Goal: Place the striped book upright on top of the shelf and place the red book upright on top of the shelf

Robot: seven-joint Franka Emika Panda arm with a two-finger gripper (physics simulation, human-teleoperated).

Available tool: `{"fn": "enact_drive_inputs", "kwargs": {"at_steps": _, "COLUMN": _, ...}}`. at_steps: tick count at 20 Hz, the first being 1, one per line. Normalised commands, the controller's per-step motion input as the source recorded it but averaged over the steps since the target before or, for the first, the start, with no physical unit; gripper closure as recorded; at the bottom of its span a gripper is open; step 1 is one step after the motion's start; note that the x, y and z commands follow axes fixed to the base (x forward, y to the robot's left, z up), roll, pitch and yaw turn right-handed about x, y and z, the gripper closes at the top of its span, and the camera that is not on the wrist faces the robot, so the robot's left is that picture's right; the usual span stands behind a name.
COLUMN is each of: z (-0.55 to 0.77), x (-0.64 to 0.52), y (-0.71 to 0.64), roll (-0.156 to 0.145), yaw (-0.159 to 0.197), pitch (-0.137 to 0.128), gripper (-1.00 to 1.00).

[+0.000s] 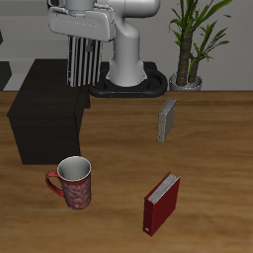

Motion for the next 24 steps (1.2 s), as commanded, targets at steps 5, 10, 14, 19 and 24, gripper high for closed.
{"fn": "enact_drive_inputs", "kwargs": {"at_steps": 5, "z": 0.05, "x": -0.24, "y": -0.43, "roll": -0.066, "yaw": -0.096, "pitch": -0.042, "gripper": 1.0}}
{"fn": "enact_drive_inputs", "kwargs": {"at_steps": 10, "z": -0.06, "x": -0.16, "y": -0.39, "roll": -0.063, "yaw": -0.146, "pitch": 0.006, "gripper": 1.0}}
{"fn": "enact_drive_inputs", "kwargs": {"at_steps": 14, "z": -0.06, "x": -0.27, "y": -0.15, "roll": -0.032, "yaw": -0.083, "pitch": -0.032, "gripper": 1.0}}
{"fn": "enact_drive_inputs", "kwargs": {"at_steps": 19, "z": -0.23, "x": -0.39, "y": -0.02, "roll": -0.014, "yaw": -0.116, "pitch": 0.008, "gripper": 1.0}}
{"fn": "enact_drive_inputs", "kwargs": {"at_steps": 24, "z": -0.1, "x": -0.58, "y": -0.27, "roll": -0.046, "yaw": -0.07, "pitch": -0.049, "gripper": 1.0}}
